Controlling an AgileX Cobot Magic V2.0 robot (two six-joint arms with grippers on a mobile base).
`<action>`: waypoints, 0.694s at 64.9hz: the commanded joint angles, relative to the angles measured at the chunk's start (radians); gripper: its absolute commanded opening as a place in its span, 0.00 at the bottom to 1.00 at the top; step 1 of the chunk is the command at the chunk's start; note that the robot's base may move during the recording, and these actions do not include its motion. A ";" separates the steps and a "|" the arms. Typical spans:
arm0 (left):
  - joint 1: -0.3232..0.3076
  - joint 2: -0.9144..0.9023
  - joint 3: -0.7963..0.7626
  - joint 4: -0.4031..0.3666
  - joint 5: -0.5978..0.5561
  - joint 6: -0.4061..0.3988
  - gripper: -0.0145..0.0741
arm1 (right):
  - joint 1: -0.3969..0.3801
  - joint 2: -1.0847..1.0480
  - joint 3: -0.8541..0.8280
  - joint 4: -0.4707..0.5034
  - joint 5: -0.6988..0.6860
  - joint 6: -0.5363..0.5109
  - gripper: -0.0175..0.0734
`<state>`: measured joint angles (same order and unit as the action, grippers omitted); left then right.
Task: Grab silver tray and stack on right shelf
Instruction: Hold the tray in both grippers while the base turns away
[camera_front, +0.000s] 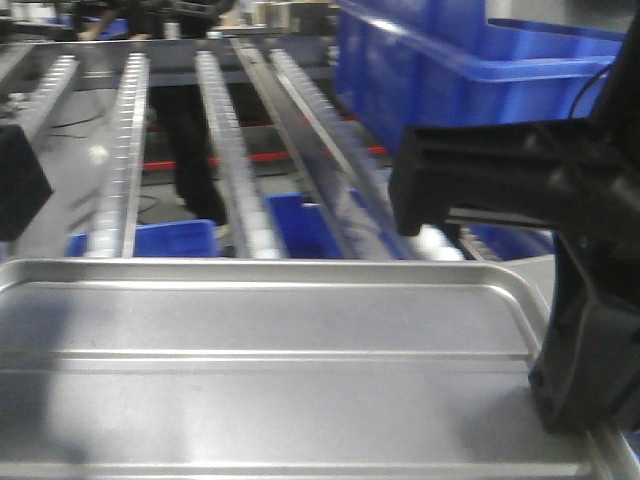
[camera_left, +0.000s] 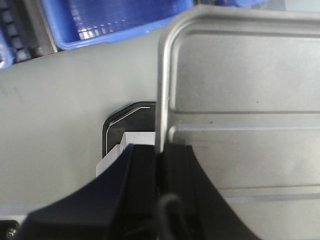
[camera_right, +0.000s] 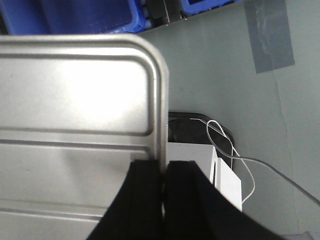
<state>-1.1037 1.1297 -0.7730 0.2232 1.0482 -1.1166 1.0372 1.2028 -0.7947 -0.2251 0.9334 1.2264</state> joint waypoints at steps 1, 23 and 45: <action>-0.005 -0.020 -0.019 0.054 0.106 0.008 0.05 | -0.007 -0.026 -0.018 -0.066 0.098 -0.013 0.26; -0.005 -0.020 -0.019 0.054 0.106 0.008 0.05 | -0.007 -0.026 -0.018 -0.066 0.133 -0.013 0.26; -0.005 -0.020 -0.019 0.054 0.106 0.008 0.05 | -0.007 -0.026 -0.018 -0.066 0.133 -0.013 0.26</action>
<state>-1.1076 1.1297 -0.7730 0.2195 1.0431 -1.1166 1.0372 1.2028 -0.7947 -0.2251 0.9468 1.2264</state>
